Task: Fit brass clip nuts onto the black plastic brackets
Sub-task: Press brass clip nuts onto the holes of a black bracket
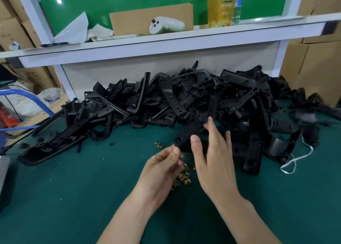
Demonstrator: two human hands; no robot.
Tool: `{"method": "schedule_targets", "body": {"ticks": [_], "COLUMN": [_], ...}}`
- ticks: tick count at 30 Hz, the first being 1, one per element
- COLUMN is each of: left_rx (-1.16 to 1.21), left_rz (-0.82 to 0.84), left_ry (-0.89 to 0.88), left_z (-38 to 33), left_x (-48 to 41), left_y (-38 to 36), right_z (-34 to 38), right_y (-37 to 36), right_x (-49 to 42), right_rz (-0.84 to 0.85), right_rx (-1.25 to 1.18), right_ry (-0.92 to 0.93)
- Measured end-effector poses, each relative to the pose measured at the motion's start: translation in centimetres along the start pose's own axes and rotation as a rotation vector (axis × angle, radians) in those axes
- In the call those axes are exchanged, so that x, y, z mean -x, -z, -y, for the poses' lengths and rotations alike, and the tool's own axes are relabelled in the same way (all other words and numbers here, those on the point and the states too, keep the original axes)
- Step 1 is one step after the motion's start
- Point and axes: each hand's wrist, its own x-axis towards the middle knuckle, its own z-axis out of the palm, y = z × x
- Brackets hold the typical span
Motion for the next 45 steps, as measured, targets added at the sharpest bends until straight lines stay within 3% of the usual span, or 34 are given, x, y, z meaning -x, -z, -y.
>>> {"method": "schedule_targets", "body": {"ticks": [2, 5, 12, 18, 29, 41, 45], "left_rx": [-0.101, -0.228, 0.003, 0.169, 0.223, 0.05, 0.01], "left_rz": [0.063, 0.032, -0.033, -0.11, -0.153, -0.166, -0.208], "left_ry": [0.008, -0.041, -0.082, -0.052, -0.054, -0.123, -0.067], "left_z": [0.1, 0.1, -1.1, -1.1, -1.0, -1.0, -0.8], "left_x": [0.3, 0.4, 0.0, -0.3, -0.8, -0.4, -0.5], "left_y": [-0.4, -0.5, 0.5, 0.5, 1.0, 0.5, 0.7], "right_z": [-0.6, -1.2, -1.9, -1.6, -0.8, -0.6, -0.9], "right_y": [0.1, 0.4, 0.9, 0.4, -0.2, -0.1, -0.1], "right_x": [-0.2, -0.4, -1.0, -0.5, 0.3, 0.3, 0.3], "right_rz": [0.056, 0.088, -0.101, 0.01, 0.125, 0.11, 0.11], "right_rx": [-0.125, -0.262, -0.124, 0.028, 0.061, 0.073, 0.07], "right_ry": [-0.095, -0.231, -0.111, 0.024, 0.134, 0.134, 0.124]}}
